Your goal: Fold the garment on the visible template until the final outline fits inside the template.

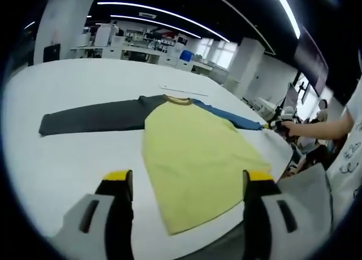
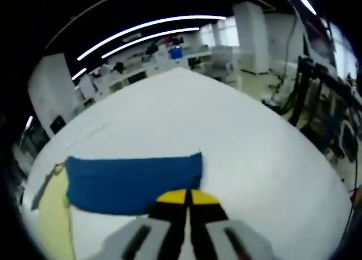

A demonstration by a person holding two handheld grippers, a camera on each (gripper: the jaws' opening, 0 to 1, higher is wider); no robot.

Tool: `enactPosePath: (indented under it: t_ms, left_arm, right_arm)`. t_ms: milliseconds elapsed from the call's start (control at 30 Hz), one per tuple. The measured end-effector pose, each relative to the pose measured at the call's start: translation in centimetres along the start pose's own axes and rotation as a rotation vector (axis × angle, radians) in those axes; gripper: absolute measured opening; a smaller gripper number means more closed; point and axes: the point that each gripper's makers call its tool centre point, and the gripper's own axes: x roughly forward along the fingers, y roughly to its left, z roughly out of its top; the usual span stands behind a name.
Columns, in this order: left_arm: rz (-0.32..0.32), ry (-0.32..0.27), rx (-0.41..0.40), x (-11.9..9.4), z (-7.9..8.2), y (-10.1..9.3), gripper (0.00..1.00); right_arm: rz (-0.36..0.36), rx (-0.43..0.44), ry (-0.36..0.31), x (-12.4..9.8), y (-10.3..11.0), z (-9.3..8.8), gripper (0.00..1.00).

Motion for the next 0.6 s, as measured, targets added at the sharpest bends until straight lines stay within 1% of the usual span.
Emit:
enactPosePath:
  t_ms: [33,67,100,133,167,200,233,333,367,433,467,500,533,567,600]
  left_arm:
    - [0.001,0.0,-0.002,0.0,0.0,-0.1,0.76]
    - [0.002,-0.001,-0.001,0.0,-0.1,-0.1,0.76]
    - [0.002,-0.002,0.002,0.0,-0.1,-0.2,0.75]
    - [0.0,-0.003,0.005,0.1,-0.1,-0.4,0.75]
    - [-0.003,-0.003,0.008,0.1,0.0,-0.4,0.75]
    - [-0.005,-0.005,0.013,0.1,0.0,-0.4,0.75]
    - [-0.005,-0.005,0.014,0.1,0.1,-0.5,0.75]
    - [-0.009,-0.005,0.029,0.3,0.2,-0.8,0.75]
    - [-0.01,-0.006,0.03,0.3,0.1,-0.9,0.75]
    - [-0.012,-0.007,0.031,0.3,0.1,-0.9,0.75]
    - [-0.011,-0.008,0.033,0.2,0.1,-1.0,0.74]
    - [-0.011,-0.012,0.033,0.2,0.1,-1.0,0.74]
    - [-0.01,-0.014,0.03,0.2,0.1,-1.0,0.74]
    - [-0.008,-0.014,0.032,0.2,0.1,-1.0,0.74]
    - [-0.004,-0.012,0.038,0.2,0.1,-1.0,0.74]
  right_arm:
    - [0.017,-0.001,-0.016,-0.1,0.5,0.6,0.0]
    - [0.072,-0.01,-0.045,-0.3,2.1,1.6,0.0]
    - [0.092,-0.005,-0.058,-0.4,2.8,2.2,0.0]
    - [0.124,0.001,-0.061,-0.8,4.4,2.6,0.0]
    - [0.144,-0.002,-0.066,-0.9,5.3,3.1,0.0]
    - [0.184,-0.022,-0.081,-0.3,6.6,4.1,0.0]
    - [0.21,-0.038,-0.093,-0.3,7.6,4.6,0.0]
    - [0.301,-0.068,-0.097,-0.9,12.4,5.4,0.0]
    - [0.347,-0.087,-0.102,-1.1,14.7,5.8,0.0]
    - [0.396,-0.11,-0.104,-0.8,17.0,6.3,0.0]
    - [0.42,-0.112,-0.101,-1.0,18.4,6.3,0.0]
    - [0.459,-0.126,-0.097,-1.1,20.5,6.3,0.0]
    - [0.484,-0.135,-0.097,-1.2,22.1,6.4,0.0]
    - [0.522,-0.156,-0.092,-1.3,24.2,6.4,0.0]
    - [0.546,-0.169,-0.087,-0.9,25.4,6.5,0.0]
